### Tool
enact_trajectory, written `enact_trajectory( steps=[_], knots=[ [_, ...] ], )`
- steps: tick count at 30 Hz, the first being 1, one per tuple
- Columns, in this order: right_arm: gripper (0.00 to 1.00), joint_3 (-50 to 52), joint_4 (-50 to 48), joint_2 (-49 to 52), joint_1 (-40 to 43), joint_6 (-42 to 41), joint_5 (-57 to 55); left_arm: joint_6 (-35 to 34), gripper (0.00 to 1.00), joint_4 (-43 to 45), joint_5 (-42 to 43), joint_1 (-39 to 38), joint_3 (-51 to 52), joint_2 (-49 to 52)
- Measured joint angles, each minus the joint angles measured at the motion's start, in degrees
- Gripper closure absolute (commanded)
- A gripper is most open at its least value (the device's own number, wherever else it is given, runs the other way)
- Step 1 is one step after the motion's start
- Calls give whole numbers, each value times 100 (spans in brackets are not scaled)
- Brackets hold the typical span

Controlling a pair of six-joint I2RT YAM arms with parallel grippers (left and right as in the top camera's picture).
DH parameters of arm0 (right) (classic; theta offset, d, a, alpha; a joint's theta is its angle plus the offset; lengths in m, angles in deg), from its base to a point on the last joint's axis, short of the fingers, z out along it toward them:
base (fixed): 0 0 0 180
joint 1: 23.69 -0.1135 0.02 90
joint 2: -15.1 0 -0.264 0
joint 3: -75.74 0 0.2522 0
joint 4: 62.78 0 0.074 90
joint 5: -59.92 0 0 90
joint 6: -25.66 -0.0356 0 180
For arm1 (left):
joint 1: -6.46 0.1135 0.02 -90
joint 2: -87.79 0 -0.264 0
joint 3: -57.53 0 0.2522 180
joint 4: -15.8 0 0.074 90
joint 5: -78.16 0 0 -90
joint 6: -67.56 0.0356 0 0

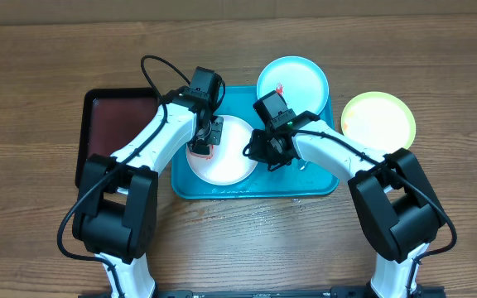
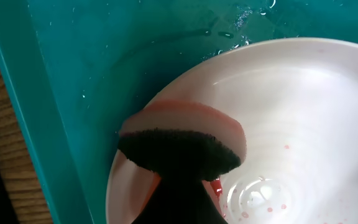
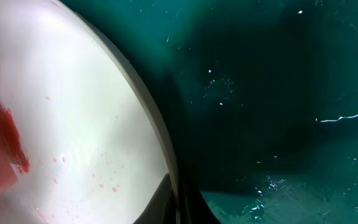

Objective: Clean dirty plates on tray and stack at the side
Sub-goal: 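Scrub the white plate with the sponge while the right gripper holds its rim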

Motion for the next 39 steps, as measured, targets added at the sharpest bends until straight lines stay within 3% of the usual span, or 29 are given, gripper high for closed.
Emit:
enact_trajectory(
  steps=[13, 25, 39],
  knots=[
    [96, 0, 15, 2, -11, 131, 157, 0, 96, -295, 96, -22, 90, 0],
    [96, 0, 7, 7, -11, 162, 175, 0, 96, -114, 855, -37, 92, 0],
    [96, 0, 4, 7, -11, 170, 179, -68, 96, -17, -120, -37, 92, 0]
  ],
)
